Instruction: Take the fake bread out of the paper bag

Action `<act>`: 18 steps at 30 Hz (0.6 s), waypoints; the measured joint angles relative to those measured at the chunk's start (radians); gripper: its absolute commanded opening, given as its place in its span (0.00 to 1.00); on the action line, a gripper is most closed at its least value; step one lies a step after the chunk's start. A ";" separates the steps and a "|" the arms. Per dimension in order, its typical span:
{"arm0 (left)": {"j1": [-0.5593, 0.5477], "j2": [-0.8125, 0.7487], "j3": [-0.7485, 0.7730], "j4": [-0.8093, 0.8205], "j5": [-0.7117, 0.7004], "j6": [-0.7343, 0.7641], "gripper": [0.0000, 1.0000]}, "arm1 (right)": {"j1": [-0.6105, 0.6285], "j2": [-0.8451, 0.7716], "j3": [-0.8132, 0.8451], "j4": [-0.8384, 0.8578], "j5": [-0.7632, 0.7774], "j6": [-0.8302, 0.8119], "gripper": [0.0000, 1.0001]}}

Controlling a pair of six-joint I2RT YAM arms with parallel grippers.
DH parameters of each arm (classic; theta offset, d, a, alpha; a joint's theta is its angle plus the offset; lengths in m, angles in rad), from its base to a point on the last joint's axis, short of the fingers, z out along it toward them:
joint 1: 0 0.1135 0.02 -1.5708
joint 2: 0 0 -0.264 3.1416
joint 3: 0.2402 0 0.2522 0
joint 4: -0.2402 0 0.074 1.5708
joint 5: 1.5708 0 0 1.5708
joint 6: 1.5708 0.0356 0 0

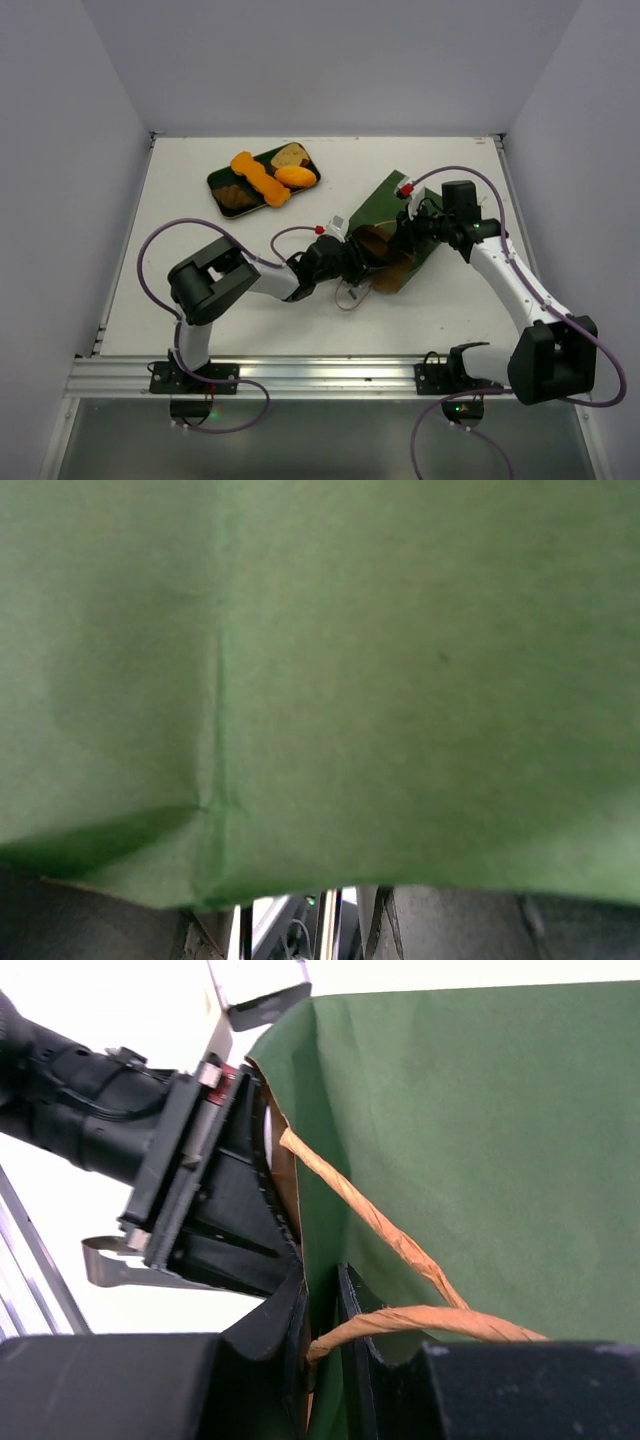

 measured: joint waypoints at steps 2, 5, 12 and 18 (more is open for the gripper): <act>0.000 0.014 0.018 -0.020 -0.005 0.006 0.48 | -0.001 0.000 0.000 0.000 -0.006 -0.005 0.18; 0.000 0.021 0.039 -0.052 -0.017 0.021 0.48 | -0.006 -0.004 0.000 -0.008 -0.024 -0.024 0.17; 0.000 0.042 0.079 -0.071 -0.015 0.048 0.48 | -0.034 -0.010 0.000 -0.051 -0.063 -0.110 0.13; 0.000 0.093 0.108 -0.069 0.055 0.089 0.49 | -0.034 0.027 0.000 -0.091 -0.069 -0.169 0.13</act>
